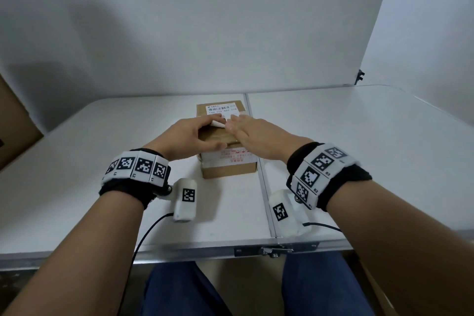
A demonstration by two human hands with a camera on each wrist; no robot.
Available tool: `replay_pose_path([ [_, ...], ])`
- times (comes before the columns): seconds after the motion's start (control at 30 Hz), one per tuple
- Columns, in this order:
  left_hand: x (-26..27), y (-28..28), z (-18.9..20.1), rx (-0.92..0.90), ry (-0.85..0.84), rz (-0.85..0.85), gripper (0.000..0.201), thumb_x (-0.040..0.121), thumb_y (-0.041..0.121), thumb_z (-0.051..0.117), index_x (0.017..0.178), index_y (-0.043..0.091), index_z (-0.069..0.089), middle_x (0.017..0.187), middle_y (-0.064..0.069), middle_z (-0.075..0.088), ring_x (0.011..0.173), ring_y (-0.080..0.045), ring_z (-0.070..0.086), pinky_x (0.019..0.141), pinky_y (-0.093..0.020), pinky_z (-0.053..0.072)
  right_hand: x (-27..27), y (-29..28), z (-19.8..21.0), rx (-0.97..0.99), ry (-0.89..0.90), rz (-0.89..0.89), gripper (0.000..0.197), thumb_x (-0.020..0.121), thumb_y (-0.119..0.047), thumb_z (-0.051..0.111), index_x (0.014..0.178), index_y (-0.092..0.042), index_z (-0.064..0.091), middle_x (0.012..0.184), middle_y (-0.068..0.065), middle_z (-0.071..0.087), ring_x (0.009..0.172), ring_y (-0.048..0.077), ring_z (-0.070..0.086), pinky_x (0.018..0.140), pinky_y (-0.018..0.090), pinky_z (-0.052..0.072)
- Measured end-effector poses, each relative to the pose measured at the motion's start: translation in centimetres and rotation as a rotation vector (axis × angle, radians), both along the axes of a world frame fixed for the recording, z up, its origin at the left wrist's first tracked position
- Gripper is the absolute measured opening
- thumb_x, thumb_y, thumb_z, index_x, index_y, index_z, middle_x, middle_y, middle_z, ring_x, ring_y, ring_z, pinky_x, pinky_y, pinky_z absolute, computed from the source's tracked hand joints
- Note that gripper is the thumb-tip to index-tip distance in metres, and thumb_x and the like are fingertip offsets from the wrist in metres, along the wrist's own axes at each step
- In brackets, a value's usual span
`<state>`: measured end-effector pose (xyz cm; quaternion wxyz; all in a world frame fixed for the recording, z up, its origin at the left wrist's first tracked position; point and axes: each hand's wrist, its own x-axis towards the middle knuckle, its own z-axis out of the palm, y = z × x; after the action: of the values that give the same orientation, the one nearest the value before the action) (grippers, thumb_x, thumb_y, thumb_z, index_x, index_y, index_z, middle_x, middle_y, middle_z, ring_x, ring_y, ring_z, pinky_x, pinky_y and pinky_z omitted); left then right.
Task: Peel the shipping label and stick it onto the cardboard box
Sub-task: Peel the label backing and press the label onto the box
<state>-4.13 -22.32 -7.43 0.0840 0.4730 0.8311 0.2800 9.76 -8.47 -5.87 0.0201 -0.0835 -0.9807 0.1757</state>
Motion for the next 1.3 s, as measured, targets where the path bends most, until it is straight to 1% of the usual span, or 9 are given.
replay_pose_path([
  [0.17, -0.1, 0.6, -0.2, 0.008, 0.019, 0.016, 0.047, 0.076, 0.041, 0.07, 0.12, 0.039, 0.054, 0.114, 0.011, 0.061, 0.097, -0.009, 0.056, 0.071, -0.005, 0.037, 0.5, -0.1, -0.3, 0.164, -0.02, 0.01, 0.046, 0.105, -0.023, 0.029, 0.148, -0.006, 0.032, 0.156, 0.011, 0.031, 0.144, 0.021, 0.026, 0.114, 0.031, 0.022],
  [0.37, -0.2, 0.5, -0.4, 0.007, 0.077, 0.013, 0.051, 0.077, 0.044, 0.068, 0.126, 0.038, 0.052, 0.131, 0.013, 0.055, 0.1, -0.005, 0.052, 0.079, -0.01, 0.034, 0.9, -0.2, -0.7, 0.278, -0.012, -0.033, 0.059, 0.096, -0.008, 0.04, 0.152, -0.018, 0.026, 0.161, 0.0, 0.022, 0.146, 0.018, 0.026, 0.11, 0.037, 0.034],
  [0.47, -0.1, 0.5, -0.5, 0.002, 0.089, 0.013, 0.052, 0.077, 0.044, 0.068, 0.126, 0.038, 0.053, 0.133, 0.013, 0.055, 0.1, -0.005, 0.051, 0.085, -0.014, 0.032, 0.9, -0.6, -0.7, 0.339, 0.034, -0.079, 0.051, 0.092, -0.011, 0.042, 0.142, -0.02, 0.041, 0.145, 0.003, 0.046, 0.127, 0.023, 0.049, 0.086, 0.036, 0.046],
  [0.53, -0.1, 0.5, -0.5, 0.005, 0.085, 0.015, 0.052, 0.077, 0.043, 0.068, 0.127, 0.038, 0.052, 0.132, 0.012, 0.055, 0.099, -0.005, 0.052, 0.083, -0.014, 0.033, 0.7, -0.8, -0.5, 0.392, 0.055, -0.108, 0.045, 0.09, -0.013, 0.042, 0.134, -0.02, 0.049, 0.129, 0.006, 0.056, 0.112, 0.025, 0.057, 0.071, 0.032, 0.039],
  [0.8, 0.0, 0.4, -0.7, 0.017, 0.063, -0.004, 0.055, 0.078, 0.044, 0.068, 0.129, 0.039, 0.05, 0.135, 0.013, 0.053, 0.104, -0.004, 0.05, 0.087, -0.014, 0.032, 1.3, -0.5, 0.1, 0.286, 0.133, -0.16, 0.039, 0.087, -0.016, 0.041, 0.111, -0.03, 0.069, 0.098, 0.002, 0.06, 0.087, 0.027, 0.058, 0.061, 0.028, 0.035],
  [0.9, -0.1, 0.3, -0.4, 0.018, 0.046, -0.013, 0.065, 0.077, 0.044, 0.068, 0.136, 0.04, 0.041, 0.127, 0.016, 0.055, 0.105, -0.005, 0.051, 0.081, -0.01, 0.034, 0.3, 0.2, 0.4, 0.091, 0.334, -0.256, 0.04, 0.089, -0.018, 0.041, 0.118, -0.03, 0.067, 0.109, 0.001, 0.069, 0.099, 0.026, 0.063, 0.081, 0.032, 0.051],
  [0.97, -0.3, 0.3, -0.4, 0.023, 0.039, -0.029, 0.079, 0.075, 0.045, 0.069, 0.142, 0.04, 0.028, 0.132, 0.021, 0.052, 0.114, -0.004, 0.049, 0.088, -0.012, 0.033, -1.1, 0.5, 0.4, -0.001, 0.368, -0.253, 0.04, 0.095, -0.022, 0.039, 0.129, -0.027, 0.06, 0.12, 0.004, 0.068, 0.109, 0.026, 0.062, 0.092, 0.038, 0.05],
  [1.2, -1.2, 0.6, -0.7, 0.054, 0.031, -0.05, 0.095, 0.073, 0.039, 0.074, 0.148, 0.026, 0.016, 0.143, 0.003, 0.046, 0.121, -0.009, 0.048, 0.098, -0.02, 0.036, -4.8, 1.3, -0.7, 0.248, -0.024, -0.031, 0.054, 0.099, -0.05, 0.013, 0.135, -0.026, 0.046, 0.133, 0.008, 0.055, 0.131, 0.024, 0.041, 0.11, 0.045, 0.031],
  [1.3, -2.1, 0.8, -1.4, 0.097, 0.043, -0.073, 0.102, 0.072, 0.036, 0.075, 0.15, 0.019, 0.011, 0.16, 0.0, 0.012, 0.143, -0.011, 0.027, 0.113, -0.032, 0.033, -4.4, 1.0, -1.7, 0.214, 0.017, -0.032, 0.068, 0.098, -0.056, 0.015, 0.148, -0.014, 0.033, 0.155, 0.007, 0.036, 0.146, 0.019, 0.025, 0.12, 0.041, 0.016],
])
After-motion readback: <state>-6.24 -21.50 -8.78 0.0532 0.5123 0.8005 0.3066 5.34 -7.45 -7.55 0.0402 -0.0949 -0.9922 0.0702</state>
